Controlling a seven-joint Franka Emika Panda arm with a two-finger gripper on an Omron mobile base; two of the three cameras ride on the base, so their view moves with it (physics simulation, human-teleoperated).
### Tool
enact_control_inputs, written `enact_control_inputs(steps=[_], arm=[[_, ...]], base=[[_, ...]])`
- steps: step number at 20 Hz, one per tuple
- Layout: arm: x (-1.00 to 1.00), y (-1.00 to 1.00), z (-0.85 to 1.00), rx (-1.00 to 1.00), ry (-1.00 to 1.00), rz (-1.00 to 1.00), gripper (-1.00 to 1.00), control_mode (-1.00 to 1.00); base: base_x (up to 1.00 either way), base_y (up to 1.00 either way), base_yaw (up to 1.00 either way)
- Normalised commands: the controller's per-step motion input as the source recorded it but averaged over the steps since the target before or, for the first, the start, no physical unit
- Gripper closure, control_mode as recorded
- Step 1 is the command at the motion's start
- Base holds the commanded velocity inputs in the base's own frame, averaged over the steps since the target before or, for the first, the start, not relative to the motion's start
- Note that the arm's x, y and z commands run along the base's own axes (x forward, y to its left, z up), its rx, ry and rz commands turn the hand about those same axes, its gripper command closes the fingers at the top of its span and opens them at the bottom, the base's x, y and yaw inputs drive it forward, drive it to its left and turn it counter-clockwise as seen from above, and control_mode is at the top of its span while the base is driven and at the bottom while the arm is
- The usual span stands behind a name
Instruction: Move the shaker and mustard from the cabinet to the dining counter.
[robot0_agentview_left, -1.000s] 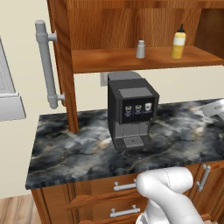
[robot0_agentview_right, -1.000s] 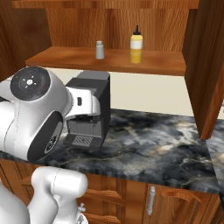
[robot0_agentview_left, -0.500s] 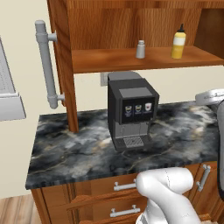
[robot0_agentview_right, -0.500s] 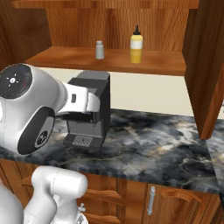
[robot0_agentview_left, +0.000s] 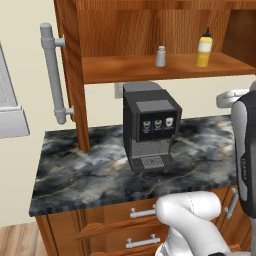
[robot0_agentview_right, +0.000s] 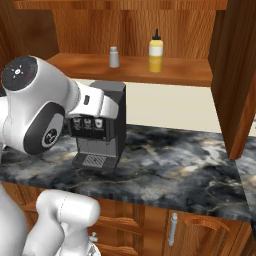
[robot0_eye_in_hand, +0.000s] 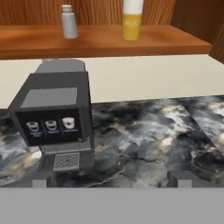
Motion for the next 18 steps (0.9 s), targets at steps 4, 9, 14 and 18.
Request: enact_control_inputs(steps=[4,9,14,18], arm=[[0.33,-0.12,0.0,0.0,-0.01,-0.04,-1.0,-1.0],[0.25,-0.15,0.0,0.0,-0.07,-0.01,-1.0,-1.0],[0.25,-0.06,0.02,0.01,-0.13,0.0,-1.0,-1.0],[0.31,0.0,0.12,0.0,-0.04,0.0,-1.0,-1.0]], base=[[0.0,0.0,0.0],[0.0,0.0,0.0],[0.0,0.0,0.0],[0.0,0.0,0.0]])
